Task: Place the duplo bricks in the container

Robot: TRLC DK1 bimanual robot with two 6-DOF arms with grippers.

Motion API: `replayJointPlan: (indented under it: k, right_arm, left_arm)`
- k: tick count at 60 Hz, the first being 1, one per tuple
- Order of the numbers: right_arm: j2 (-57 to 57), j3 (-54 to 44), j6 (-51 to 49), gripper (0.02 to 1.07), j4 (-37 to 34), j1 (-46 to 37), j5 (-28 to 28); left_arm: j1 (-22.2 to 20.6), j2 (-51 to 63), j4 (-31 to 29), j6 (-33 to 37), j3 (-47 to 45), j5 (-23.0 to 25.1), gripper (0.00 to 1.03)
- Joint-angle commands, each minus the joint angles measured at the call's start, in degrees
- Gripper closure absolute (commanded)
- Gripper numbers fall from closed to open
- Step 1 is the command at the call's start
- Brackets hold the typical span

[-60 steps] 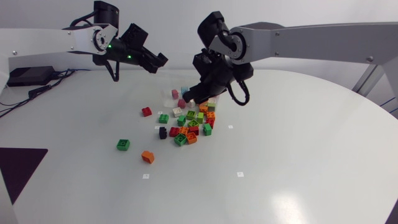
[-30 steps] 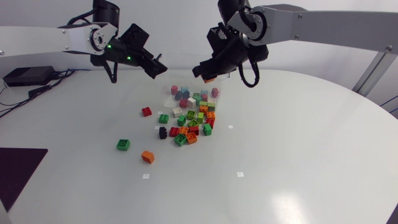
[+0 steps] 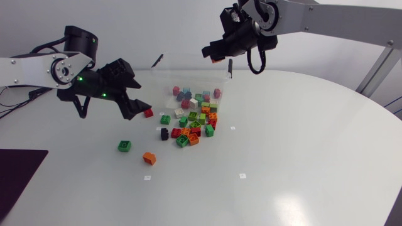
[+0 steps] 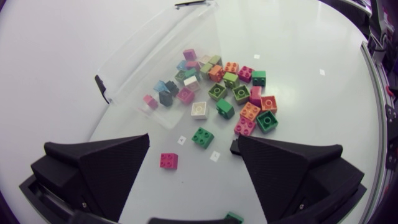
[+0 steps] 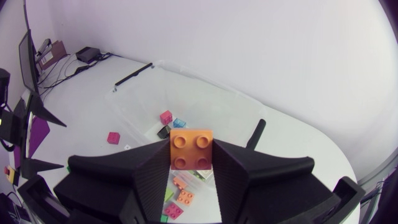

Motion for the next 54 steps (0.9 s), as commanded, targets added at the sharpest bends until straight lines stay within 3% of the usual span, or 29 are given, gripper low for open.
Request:
replayJointPlan:
  k: [1, 27, 42, 45, 54]
  right_arm:
    - [3.16, 2.64, 1.42, 0.76, 0.69, -0.64, -0.56]
    - [12.56, 12.92, 1.51, 0.76, 0.6, -1.43, -0.47]
    - [15.9, 18.37, 1.51, 0.26, -0.89, -1.95, 0.59]
    - [15.2, 18.11, 1.6, 0.21, -1.07, -1.78, 0.67]
    - [10.28, 13.62, 1.25, 0.21, -0.98, -1.25, 0.67]
  left_arm:
    - [0.54, -2.58, -1.31, 5.67, -3.73, -0.03, 0.04]
    - [-2.09, -5.48, -3.94, 16.92, -14.63, -0.12, 0.04]
    - [-3.41, -4.16, -5.0, 21.93, -17.53, -2.23, 0.05]
    - [-3.68, -3.9, -5.0, 22.98, -18.23, -2.31, 0.06]
    - [-4.99, -3.11, -4.82, 25.71, -19.73, -2.31, 0.06]
